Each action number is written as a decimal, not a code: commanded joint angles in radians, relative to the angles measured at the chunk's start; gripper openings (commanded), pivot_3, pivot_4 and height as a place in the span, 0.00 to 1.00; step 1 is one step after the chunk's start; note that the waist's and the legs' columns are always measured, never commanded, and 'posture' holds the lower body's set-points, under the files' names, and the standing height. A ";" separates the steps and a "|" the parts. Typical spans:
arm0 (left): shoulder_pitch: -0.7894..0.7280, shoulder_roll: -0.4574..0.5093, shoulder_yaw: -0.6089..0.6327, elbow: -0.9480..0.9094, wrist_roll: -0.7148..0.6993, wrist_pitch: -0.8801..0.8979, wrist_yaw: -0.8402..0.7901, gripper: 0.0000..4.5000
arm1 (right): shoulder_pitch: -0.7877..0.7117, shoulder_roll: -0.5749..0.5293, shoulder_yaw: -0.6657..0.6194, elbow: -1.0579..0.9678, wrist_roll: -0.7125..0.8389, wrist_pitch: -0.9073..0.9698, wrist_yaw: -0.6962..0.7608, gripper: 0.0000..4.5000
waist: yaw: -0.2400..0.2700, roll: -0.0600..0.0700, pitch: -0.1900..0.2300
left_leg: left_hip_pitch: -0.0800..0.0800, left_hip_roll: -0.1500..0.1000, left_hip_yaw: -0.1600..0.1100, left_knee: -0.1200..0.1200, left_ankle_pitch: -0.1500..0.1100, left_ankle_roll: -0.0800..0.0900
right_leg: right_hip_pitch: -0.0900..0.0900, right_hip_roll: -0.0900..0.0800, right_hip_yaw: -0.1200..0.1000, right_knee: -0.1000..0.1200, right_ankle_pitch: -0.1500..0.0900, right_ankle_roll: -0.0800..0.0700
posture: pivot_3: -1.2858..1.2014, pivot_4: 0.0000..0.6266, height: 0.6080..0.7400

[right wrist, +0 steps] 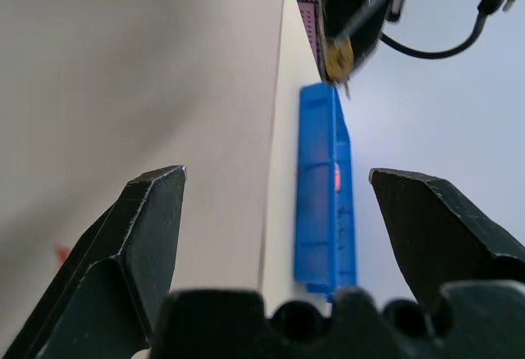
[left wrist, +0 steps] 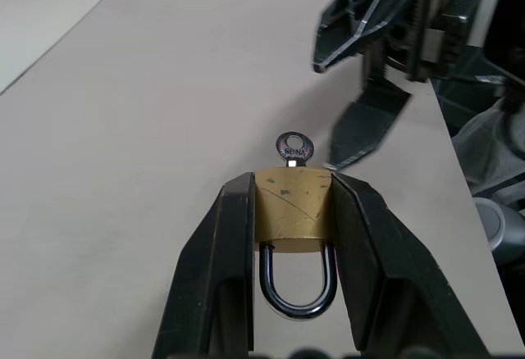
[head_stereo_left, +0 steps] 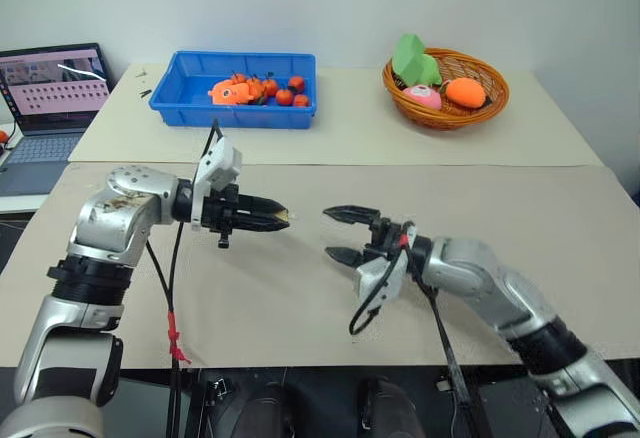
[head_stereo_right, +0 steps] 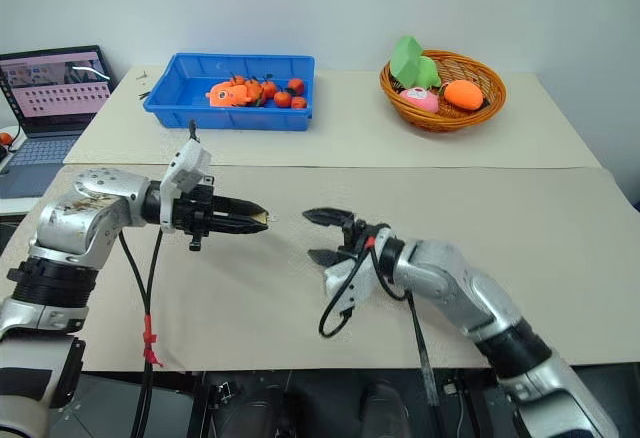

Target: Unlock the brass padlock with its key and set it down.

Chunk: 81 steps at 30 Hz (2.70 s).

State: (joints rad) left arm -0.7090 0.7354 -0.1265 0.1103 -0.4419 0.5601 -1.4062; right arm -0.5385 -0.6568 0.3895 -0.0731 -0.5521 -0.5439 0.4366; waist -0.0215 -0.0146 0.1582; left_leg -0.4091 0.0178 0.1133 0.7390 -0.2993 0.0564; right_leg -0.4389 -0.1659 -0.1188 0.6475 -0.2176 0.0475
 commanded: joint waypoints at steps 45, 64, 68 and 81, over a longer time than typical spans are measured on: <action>0.008 -0.044 -0.011 -0.034 0.013 -0.085 -0.011 0.19 | -0.046 0.062 -0.028 0.006 0.007 -0.167 0.041 0.01 | 0.005 0.000 0.000 | -0.002 0.000 -0.001 0.001 0.000 0.000 | 0.000 0.000 -0.002 0.000 0.002 -0.005 | 0.52 0.24 0.64; 0.002 -0.047 -0.009 -0.028 0.013 -0.075 -0.005 0.19 | -0.041 0.073 -0.017 -0.016 -0.110 -0.175 -0.005 0.01 | 0.005 0.000 0.000 | -0.002 0.000 -0.001 0.001 0.000 0.000 | 0.000 0.000 -0.002 0.000 0.002 -0.005 | 0.52 0.24 0.64; 0.003 -0.047 -0.009 -0.030 0.013 -0.072 -0.004 0.19 | -0.044 0.074 -0.020 -0.011 -0.120 -0.174 -0.015 0.26 | 0.004 0.000 0.000 | -0.002 0.000 -0.001 0.001 0.000 0.000 | 0.000 0.000 -0.002 0.000 0.002 -0.005 | 0.52 0.24 0.64; 0.006 -0.047 -0.008 -0.035 0.016 -0.064 -0.004 0.19 | -0.043 0.077 -0.025 -0.009 -0.124 -0.184 -0.021 0.55 | 0.004 0.000 0.000 | -0.002 0.000 -0.001 0.001 0.000 0.000 | 0.000 0.000 -0.002 0.000 0.002 -0.005 | 0.52 0.24 0.64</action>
State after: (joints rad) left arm -0.6755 0.6826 -0.1470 0.1009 -0.4208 0.5011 -1.4085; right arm -0.5752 -0.5792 0.3821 -0.0503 -0.6849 -0.7159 0.4347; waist -0.0172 -0.0147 0.1582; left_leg -0.4107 0.0175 0.1123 0.7400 -0.2993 0.0564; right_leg -0.4388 -0.1660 -0.1207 0.6479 -0.2153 0.0424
